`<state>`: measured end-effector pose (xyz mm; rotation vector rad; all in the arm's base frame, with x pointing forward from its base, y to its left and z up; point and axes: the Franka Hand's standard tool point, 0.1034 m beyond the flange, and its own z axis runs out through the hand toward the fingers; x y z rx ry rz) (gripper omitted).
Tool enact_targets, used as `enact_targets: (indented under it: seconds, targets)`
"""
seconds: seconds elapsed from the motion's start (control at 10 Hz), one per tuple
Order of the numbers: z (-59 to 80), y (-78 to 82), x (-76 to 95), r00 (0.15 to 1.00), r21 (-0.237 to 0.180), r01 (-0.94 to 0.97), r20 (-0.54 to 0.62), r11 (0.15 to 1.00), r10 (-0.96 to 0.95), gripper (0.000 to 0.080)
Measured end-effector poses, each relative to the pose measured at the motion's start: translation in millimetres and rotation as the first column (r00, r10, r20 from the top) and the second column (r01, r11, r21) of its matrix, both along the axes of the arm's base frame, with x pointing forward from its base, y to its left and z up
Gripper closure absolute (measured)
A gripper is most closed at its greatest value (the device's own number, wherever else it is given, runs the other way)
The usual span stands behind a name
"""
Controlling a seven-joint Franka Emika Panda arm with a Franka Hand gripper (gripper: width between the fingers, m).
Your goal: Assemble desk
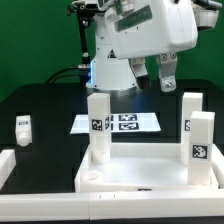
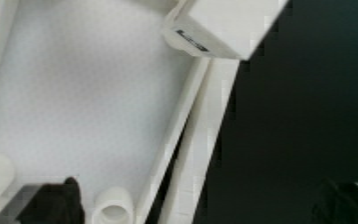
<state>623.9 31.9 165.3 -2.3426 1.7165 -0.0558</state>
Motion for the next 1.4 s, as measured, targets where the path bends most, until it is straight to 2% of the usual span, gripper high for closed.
enact_targets:
  seconds: [0.4,0.5,0.7,0.8,0.9,1.1,1.3,1.4]
  targets:
    - [-0.6,0.1,0.5,0.962,-0.056,-0.269,0.038,0.962,0.271,0.0150]
    - [1.6,-6.7,-3.7,0.929,-0.064,-0.365,0.035,0.929,0.367,0.0150]
    - [14.7,-36.6,-19.4,0.820,-0.095,-0.564,0.051,0.821,0.569,0.0150]
    - [17.3,-52.2,-27.0,0.756,-0.131,-0.641,0.063,0.756,0.652,0.0150]
    - [16.4,-56.1,-30.5,0.701,-0.161,-0.695,0.067,0.701,0.710,0.0150]
    - [14.9,-54.2,-29.3,0.638,-0.180,-0.749,0.063,0.637,0.768,0.0150]
    - [13.1,-58.1,-31.3,0.497,-0.219,-0.840,0.056,0.497,0.866,0.0150]
    - [4.2,-72.2,-43.4,0.418,-0.229,-0.877,0.065,0.421,0.906,0.0150]
